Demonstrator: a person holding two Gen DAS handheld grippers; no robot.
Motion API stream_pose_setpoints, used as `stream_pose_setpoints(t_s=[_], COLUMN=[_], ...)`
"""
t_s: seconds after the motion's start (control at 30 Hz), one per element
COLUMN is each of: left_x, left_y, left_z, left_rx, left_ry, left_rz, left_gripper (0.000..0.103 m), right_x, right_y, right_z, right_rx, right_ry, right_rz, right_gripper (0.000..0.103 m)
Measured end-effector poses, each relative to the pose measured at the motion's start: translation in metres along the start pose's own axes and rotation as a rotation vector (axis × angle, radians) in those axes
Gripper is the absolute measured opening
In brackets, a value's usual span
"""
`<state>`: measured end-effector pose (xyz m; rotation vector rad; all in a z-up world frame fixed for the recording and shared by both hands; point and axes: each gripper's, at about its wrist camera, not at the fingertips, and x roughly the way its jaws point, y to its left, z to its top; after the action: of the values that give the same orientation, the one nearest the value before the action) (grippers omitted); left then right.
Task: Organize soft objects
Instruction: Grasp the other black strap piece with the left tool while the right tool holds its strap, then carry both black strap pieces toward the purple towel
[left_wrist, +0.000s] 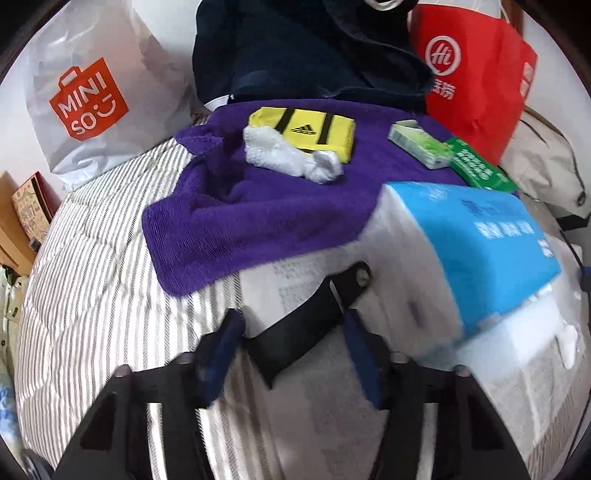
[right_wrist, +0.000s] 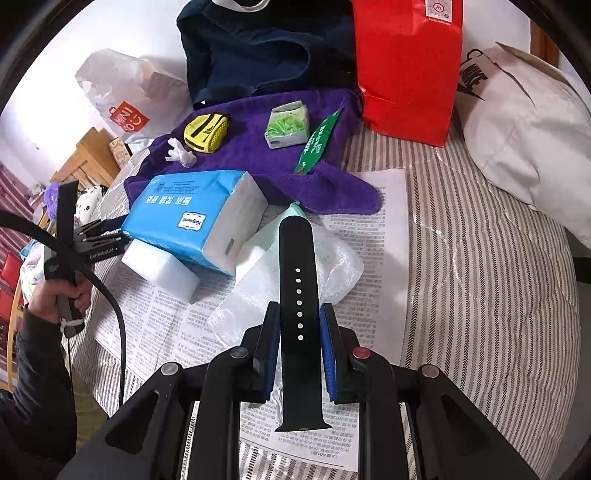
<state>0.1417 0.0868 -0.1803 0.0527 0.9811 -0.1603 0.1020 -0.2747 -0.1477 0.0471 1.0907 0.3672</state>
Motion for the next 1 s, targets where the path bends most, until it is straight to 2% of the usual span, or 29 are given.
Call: stream_pose_setpoints(t_s=[0.17, 0.33, 0.53, 0.6, 0.63, 0.67, 0.77, 0.87, 1.0], left_x=[-0.013, -0.018, -0.006, -0.004, -0.003, -0.004, -0.008, -0.016, -0.015], left_y=[-0.003, -0.002, -0.017, -0.017, -0.015, -0.013, -0.01, -0.003, -0.004], left_z=[-0.022, -0.022, -0.007, -0.007, -0.007, -0.008, -0.014, -0.024, -0.026], left_rx=[-0.025, -0.005, 0.09, 0.075, 0.053, 0.03, 0.004, -0.052, -0.068], left_ry=[-0.005, -0.015, 0.018, 0.006, 0.002, -0.004, -0.01, 0.002, 0.012], left_rz=[0.01, 0.015, 0.031, 0.018, 0.004, -0.002, -0.011, -0.036, -0.037], left_gripper=[0.036, 0.036, 0.038, 0.038, 0.035, 0.026, 0.019, 0.017, 0.02], right_x=[-0.006, -0.009, -0.008, -0.007, -0.007, -0.006, -0.006, -0.006, -0.006], right_y=[0.005, 0.007, 0.008, 0.008, 0.008, 0.008, 0.007, 0.007, 0.01], right_z=[-0.001, -0.003, -0.004, -0.005, -0.005, -0.005, -0.005, -0.005, -0.005], right_rx=[-0.02, -0.026, -0.024, -0.022, -0.021, -0.021, -0.022, -0.025, -0.034], right_ry=[-0.006, -0.01, -0.004, -0.003, -0.002, 0.0, 0.003, 0.004, 0.002], right_rz=[0.0, 0.006, 0.008, 0.008, 0.008, 0.007, 0.005, 0.006, 0.01], right_gripper=[0.021, 0.021, 0.021, 0.021, 0.021, 0.021, 0.021, 0.021, 0.021])
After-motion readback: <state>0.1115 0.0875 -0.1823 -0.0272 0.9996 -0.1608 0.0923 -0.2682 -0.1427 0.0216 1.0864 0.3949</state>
